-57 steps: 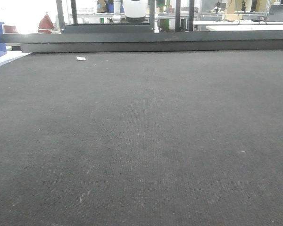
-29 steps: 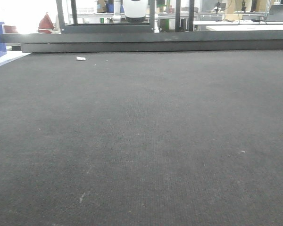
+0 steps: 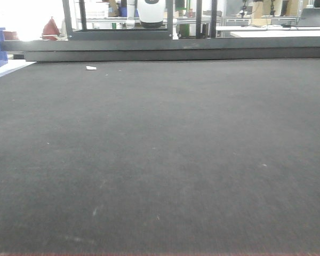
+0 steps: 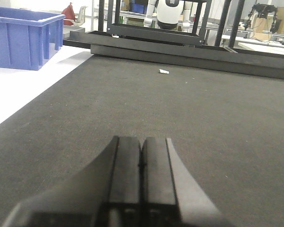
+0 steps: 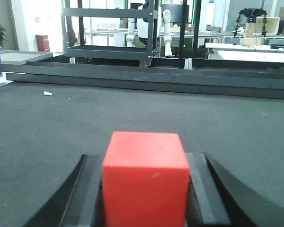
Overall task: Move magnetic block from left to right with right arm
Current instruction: 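Hold the red cube raised in the right gripper, then drive the base past the red-framed table toward the office chair, then turn the base toward the grey table near the cardboard boxes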
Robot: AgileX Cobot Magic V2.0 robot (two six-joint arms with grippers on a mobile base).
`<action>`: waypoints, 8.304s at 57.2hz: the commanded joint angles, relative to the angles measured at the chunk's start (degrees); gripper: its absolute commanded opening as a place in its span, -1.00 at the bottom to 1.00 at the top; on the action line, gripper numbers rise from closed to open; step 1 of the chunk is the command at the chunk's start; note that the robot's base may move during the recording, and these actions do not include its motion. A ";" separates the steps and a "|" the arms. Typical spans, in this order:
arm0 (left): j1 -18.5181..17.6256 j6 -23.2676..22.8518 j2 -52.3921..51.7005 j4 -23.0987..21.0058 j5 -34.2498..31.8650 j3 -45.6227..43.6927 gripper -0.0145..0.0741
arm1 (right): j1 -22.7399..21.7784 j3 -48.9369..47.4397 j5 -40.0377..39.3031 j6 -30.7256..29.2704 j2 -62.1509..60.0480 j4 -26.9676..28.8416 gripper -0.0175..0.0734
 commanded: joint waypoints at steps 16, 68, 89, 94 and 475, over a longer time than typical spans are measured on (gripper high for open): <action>-0.14 0.00 -0.67 -0.20 -4.49 0.44 -0.96 | -0.23 -1.67 -5.56 -0.57 0.70 -0.56 -0.06; -0.14 0.00 -0.67 -0.20 -4.49 0.44 -0.96 | -0.23 -1.67 -5.56 -0.57 0.70 -0.56 -0.06; -0.14 0.00 -0.67 -0.20 -4.49 0.44 -0.96 | -0.23 -1.67 -5.56 -0.57 0.70 -0.56 -0.06; -0.14 0.00 -0.67 -0.20 -4.49 0.44 -0.96 | -0.23 -1.67 -5.56 -0.57 0.70 -0.56 -0.06; -0.14 0.00 -0.55 -0.20 -4.49 0.44 -0.96 | -0.23 -1.67 -5.56 -0.57 0.88 -0.51 -0.06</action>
